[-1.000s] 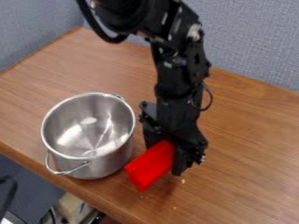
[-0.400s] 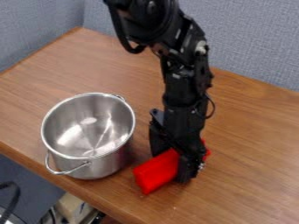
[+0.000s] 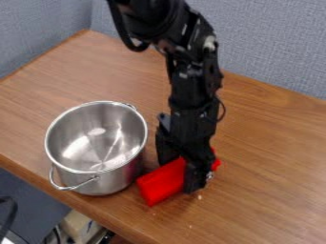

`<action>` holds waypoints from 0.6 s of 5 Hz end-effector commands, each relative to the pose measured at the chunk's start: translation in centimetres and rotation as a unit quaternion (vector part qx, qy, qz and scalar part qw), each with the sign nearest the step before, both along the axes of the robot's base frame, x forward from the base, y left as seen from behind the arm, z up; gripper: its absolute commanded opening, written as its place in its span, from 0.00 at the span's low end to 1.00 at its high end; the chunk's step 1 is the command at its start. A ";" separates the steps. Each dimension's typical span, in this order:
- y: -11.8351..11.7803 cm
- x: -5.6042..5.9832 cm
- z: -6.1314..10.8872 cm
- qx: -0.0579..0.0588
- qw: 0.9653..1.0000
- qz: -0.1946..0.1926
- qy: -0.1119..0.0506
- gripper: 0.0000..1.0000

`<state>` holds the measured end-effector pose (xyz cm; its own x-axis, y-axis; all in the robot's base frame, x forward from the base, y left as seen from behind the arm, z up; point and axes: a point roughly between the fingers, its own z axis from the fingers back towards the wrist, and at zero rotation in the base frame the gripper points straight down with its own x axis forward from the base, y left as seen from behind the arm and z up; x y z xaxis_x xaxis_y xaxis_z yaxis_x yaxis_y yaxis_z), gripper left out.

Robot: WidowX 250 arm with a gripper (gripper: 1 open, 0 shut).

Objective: Move the red object from the metal pot to the table

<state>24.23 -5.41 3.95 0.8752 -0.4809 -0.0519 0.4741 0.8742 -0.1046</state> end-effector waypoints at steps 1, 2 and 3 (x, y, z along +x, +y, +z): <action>0.3 -0.2 1.2 -0.008 1.000 0.013 -0.015 1.00; 0.9 0.2 1.0 -0.009 1.000 -0.008 -0.015 1.00; 1.4 0.6 0.3 -0.013 0.999 -0.029 -0.010 0.00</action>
